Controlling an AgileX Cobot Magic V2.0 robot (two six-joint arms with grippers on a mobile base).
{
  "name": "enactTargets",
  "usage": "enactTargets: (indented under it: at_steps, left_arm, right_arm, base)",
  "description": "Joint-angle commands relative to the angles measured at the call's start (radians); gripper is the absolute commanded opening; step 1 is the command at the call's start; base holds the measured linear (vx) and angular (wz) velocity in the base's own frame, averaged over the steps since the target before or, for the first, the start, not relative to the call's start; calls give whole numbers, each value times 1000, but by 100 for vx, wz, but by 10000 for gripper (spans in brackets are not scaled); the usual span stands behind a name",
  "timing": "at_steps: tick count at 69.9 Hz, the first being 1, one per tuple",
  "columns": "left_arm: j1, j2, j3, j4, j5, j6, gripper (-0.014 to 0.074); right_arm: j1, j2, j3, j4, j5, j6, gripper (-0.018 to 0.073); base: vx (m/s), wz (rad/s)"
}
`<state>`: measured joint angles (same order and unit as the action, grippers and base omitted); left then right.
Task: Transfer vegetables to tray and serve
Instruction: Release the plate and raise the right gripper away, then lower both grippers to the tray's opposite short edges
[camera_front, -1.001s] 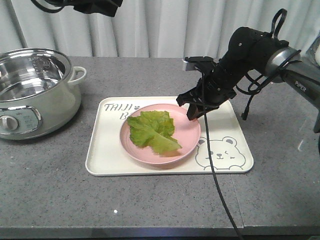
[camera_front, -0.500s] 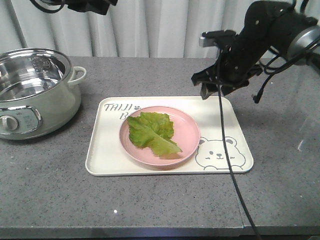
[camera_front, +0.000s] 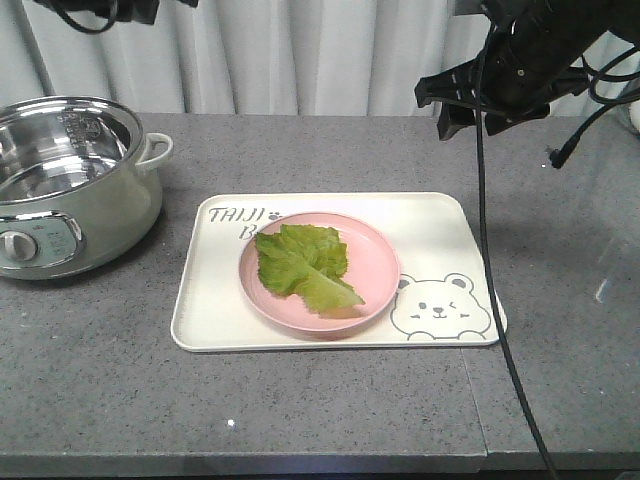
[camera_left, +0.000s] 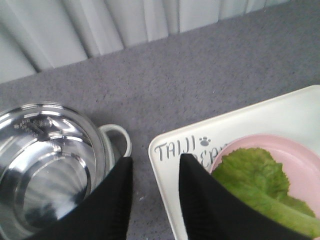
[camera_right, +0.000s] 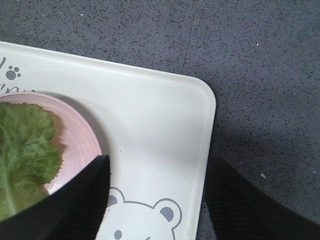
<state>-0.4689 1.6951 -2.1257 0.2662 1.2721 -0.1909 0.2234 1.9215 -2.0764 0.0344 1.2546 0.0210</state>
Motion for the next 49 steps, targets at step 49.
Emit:
enactTargets:
  at_steps: [49]
  left_arm:
    - [24, 13, 324, -65, -22, -24, 250]
  right_arm:
    - [-56, -99, 319, -47, 31, 24, 410]
  base:
    - [0, 0]
